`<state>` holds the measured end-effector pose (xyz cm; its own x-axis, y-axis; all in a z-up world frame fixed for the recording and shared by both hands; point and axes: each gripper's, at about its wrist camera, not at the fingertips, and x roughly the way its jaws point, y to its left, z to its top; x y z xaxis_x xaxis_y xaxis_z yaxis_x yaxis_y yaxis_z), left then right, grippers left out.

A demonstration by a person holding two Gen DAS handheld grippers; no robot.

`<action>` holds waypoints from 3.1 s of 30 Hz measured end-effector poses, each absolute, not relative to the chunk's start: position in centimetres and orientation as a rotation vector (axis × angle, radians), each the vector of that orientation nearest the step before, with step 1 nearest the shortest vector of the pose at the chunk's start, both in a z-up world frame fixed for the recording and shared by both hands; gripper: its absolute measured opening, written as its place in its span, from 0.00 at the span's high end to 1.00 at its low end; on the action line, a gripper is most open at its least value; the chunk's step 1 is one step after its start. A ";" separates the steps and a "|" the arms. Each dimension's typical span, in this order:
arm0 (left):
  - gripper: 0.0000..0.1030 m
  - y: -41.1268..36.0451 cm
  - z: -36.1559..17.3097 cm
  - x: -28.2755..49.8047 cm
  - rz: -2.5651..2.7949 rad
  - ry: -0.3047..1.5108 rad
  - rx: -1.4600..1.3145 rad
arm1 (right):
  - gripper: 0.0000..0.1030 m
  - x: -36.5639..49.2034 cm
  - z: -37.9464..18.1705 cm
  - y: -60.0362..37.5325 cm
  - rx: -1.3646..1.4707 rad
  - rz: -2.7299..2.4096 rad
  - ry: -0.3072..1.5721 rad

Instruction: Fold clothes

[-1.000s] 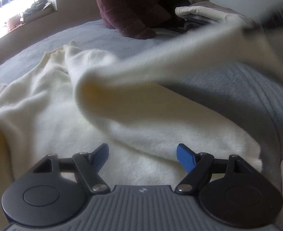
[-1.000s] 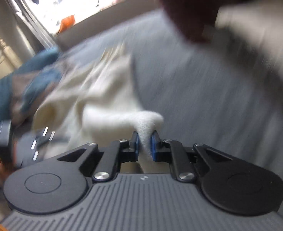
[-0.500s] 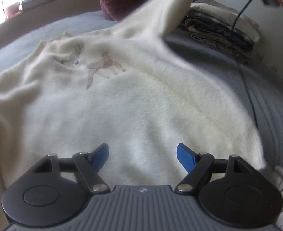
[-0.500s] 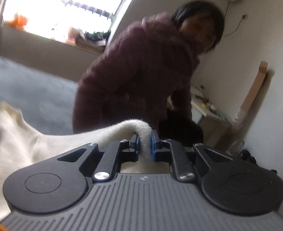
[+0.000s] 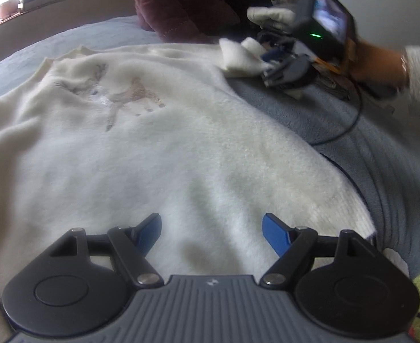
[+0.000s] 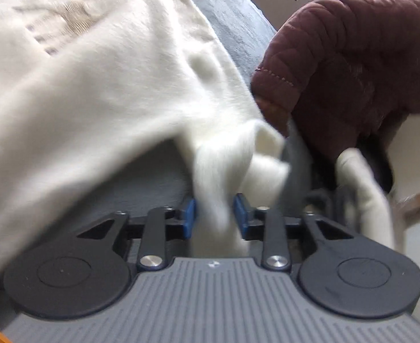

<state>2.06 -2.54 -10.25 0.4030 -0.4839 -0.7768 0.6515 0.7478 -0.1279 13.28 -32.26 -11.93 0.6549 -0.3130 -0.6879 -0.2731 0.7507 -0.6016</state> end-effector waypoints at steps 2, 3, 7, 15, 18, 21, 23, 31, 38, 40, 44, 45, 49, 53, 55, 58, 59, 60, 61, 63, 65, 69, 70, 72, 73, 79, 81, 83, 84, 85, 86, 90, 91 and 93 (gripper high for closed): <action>0.23 -0.6 -9.6 1.7 -0.692 0.903 0.193 | 0.34 11.6 -10.5 -32.2 -0.639 0.018 0.853; 0.21 0.4 -9.2 1.5 -0.675 0.902 0.186 | 0.32 10.8 -9.7 -32.1 -0.584 0.041 0.839; 0.16 4.4 -7.9 0.8 -0.611 0.899 0.156 | 0.25 7.4 -6.7 -31.9 -0.362 0.131 0.779; 0.13 15.4 -7.7 -2.1 -0.321 0.950 0.050 | 0.24 2.3 -5.5 -33.0 0.508 0.516 0.780; 0.11 18.6 -8.5 -3.4 -0.214 0.955 -0.001 | 0.24 1.4 -8.6 -31.9 0.628 0.533 0.832; 0.11 21.4 -9.7 -4.2 -0.117 0.954 -0.120 | 0.24 0.6 -11.7 -30.7 0.720 0.514 0.896; 0.16 22.5 -10.9 -3.8 -0.106 0.978 -0.244 | 0.24 0.3 -13.4 -30.1 0.801 0.516 0.922; 0.26 23.5 -13.7 -0.8 -0.056 0.880 -0.399 | 0.24 0.1 -14.0 -27.8 0.793 0.505 0.942; 0.89 21.3 -11.6 1.6 -0.055 0.804 -0.198 | 0.24 0.3 -14.4 -27.5 0.787 0.483 0.960; 0.90 20.9 -8.8 2.2 -0.034 0.733 -0.115 | 0.24 0.3 -14.6 -27.6 0.785 0.472 0.969; 0.90 19.6 -4.3 4.0 -0.013 0.566 0.180 | 0.24 0.5 -15.2 -28.0 0.785 0.445 0.992; 0.90 19.1 -3.4 4.4 -0.008 0.523 0.267 | 0.24 0.6 -15.4 -28.1 0.795 0.443 0.995; 0.90 17.4 0.2 6.1 0.011 0.343 0.608 | 0.24 1.0 -15.7 -28.1 0.799 0.443 1.002; 0.90 15.7 3.9 7.7 0.029 0.150 0.943 | 0.24 1.0 -15.9 -28.4 0.794 0.451 1.010; 0.90 14.9 5.7 8.6 0.039 0.049 1.108 | 0.24 1.1 -16.1 -28.6 0.800 0.456 1.018; 0.79 16.2 1.9 9.4 0.075 0.154 1.203 | 0.24 1.4 -16.6 -28.8 0.809 0.464 1.030; 0.73 17.4 -0.9 9.7 0.095 0.254 1.195 | 0.24 1.5 -16.7 -28.8 0.809 0.467 1.032; 0.72 19.0 -4.0 10.0 0.112 0.365 1.206 | 0.24 1.5 -16.7 -28.8 0.807 0.469 1.035; 0.72 20.7 -7.2 10.3 0.128 0.478 1.217 | 0.24 1.6 -16.8 -28.8 0.805 0.472 1.038; 0.75 23.7 -11.7 10.3 0.155 0.665 1.202 | 0.24 1.7 -16.7 -28.8 0.798 0.475 1.047; 0.75 25.4 -12.6 9.7 0.196 0.740 1.116 | 0.24 1.7 -16.5 -28.8 0.795 0.475 1.052; 0.64 26.9 -8.5 8.6 0.280 0.722 0.964 | 0.24 1.5 -16.4 -28.8 0.788 0.462 1.050; 0.63 27.1 -7.4 8.6 0.307 0.711 0.940 | 0.23 1.6 -16.4 -28.7 0.785 0.458 1.051; 0.62 28.1 -5.4 8.8 0.360 0.710 0.852 | 0.22 1.7 -16.4 -28.5 0.780 0.452 1.051; 0.62 28.2 -4.4 8.6 0.370 0.704 0.794 | 0.21 1.7 -16.4 -28.5 0.778 0.450 1.051; 0.50 25.1 0.5 7.5 0.251 0.694 0.393 | 0.21 1.5 -16.1 -28.4 0.765 0.444 1.044; 0.48 23.4 0.9 6.6 0.132 0.723 0.223 | 0.21 1.3 -15.7 -28.4 0.763 0.445 1.041; 0.47 21.6 0.3 6.0 -0.006 0.779 0.060 | 0.21 0.9 -15.2 -28.5 0.762 0.452 1.035; 0.44 20.6 -0.2 5.7 -0.082 0.813 -0.020 | 0.21 0.5 -15.0 -28.6 0.758 0.460 1.030; 0.44 19.7 -0.7 5.3 -0.157 0.845 -0.101 | 0.21 0.1 -14.7 -28.6 0.753 0.469 1.025; 0.44 18.6 -1.5 5.0 -0.210 0.877 -0.142 | 0.21 -0.4 -14.3 -28.9 0.747 0.471 1.016; 0.44 13.8 -4.4 2.7 -0.387 0.980 -0.247 | 0.21 -2.8 -12.6 -32.0 0.718 0.364 0.923; 0.44 13.0 -5.2 2.4 -0.410 0.998 -0.253 | 0.21 -3.4 -12.3 -33.2 0.738 0.322 0.895; 0.44 11.5 -6.8 1.8 -0.441 1.034 -0.270 | 0.21 -4.5 -12.1 -35.4 0.771 0.245 0.852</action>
